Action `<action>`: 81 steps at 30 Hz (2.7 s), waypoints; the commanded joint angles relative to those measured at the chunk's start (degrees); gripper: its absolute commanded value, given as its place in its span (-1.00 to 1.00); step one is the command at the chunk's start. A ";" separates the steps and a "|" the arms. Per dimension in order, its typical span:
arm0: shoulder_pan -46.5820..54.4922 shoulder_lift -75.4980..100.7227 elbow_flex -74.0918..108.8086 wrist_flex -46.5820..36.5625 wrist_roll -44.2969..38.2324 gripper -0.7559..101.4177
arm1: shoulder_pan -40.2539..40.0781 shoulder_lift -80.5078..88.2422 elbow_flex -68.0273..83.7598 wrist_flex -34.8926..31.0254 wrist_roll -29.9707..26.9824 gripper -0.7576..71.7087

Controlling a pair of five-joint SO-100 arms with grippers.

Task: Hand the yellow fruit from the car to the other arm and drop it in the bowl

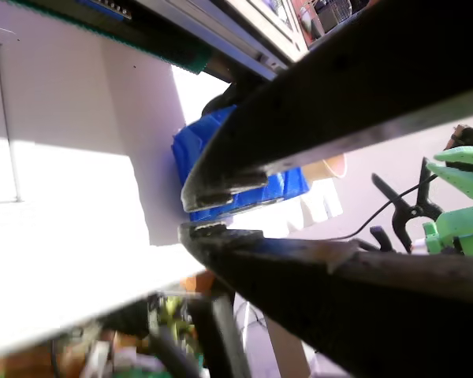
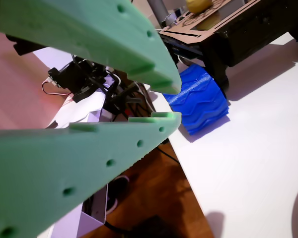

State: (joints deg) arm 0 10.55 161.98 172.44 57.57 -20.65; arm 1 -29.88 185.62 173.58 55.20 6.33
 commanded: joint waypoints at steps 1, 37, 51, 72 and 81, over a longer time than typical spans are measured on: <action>0.53 14.15 -1.32 4.66 0.09 -0.98 | -0.44 0.70 -0.18 0.09 -0.44 -0.98; -18.63 -52.38 -83.50 24.70 -6.06 -0.73 | 2.64 0.70 -7.56 3.34 1.32 -0.98; -20.39 -68.64 -84.11 13.71 -5.98 -0.19 | 2.46 0.44 -7.47 3.69 0.97 -0.98; -12.57 -83.50 -84.29 0.79 -1.23 -0.20 | 2.55 -3.25 -8.44 3.34 0.88 -0.98; -12.39 -86.40 -84.29 -0.18 -0.97 -0.18 | 2.55 -3.43 -8.44 3.34 0.79 -0.98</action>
State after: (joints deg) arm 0 -1.93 75.15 90.97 58.36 -22.06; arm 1 -27.25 182.46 168.57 58.71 7.21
